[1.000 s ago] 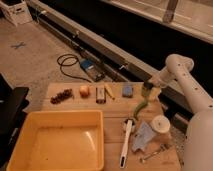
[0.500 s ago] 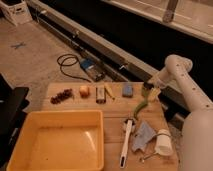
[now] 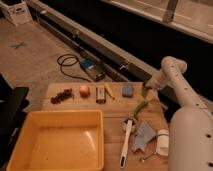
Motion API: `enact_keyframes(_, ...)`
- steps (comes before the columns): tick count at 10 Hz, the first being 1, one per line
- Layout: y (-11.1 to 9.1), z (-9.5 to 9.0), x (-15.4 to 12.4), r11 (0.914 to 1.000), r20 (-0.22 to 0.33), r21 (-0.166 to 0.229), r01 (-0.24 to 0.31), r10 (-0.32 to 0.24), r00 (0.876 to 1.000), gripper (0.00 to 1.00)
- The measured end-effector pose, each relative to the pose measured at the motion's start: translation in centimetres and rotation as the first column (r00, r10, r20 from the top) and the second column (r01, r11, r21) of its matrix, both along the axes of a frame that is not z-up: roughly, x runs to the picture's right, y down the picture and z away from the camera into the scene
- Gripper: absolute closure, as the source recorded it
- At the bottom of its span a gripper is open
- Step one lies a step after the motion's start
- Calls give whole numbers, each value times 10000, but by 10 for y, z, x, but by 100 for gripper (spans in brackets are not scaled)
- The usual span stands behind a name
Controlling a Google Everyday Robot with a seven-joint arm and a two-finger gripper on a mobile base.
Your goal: Stack cups into tray
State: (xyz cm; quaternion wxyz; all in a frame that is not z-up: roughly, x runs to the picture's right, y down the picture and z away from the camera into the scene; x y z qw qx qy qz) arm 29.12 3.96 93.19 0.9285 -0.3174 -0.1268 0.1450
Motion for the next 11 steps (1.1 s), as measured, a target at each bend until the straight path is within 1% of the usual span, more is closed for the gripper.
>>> enact_keyframes(2,0,7,1,10000,-85,-87,48,-49,10000,68)
enact_keyframes(5,-1,9,6,9999,-197,-76,76,-78,9998,98)
enact_keyframes(6,-3,8,6,10000,-213,-7,88,-88,9997,100)
enact_keyframes(7,-6,2,6,9998,-209,179,123,-120,9997,100)
enact_keyframes(8,-14,-10,3,9986,-155,479,228,-221,9996,100)
enact_keyframes(10,-28,-32,-9,9950,44,889,449,-455,9990,100)
enact_keyframes(11,-36,-48,-24,9907,283,1197,653,-692,9972,100)
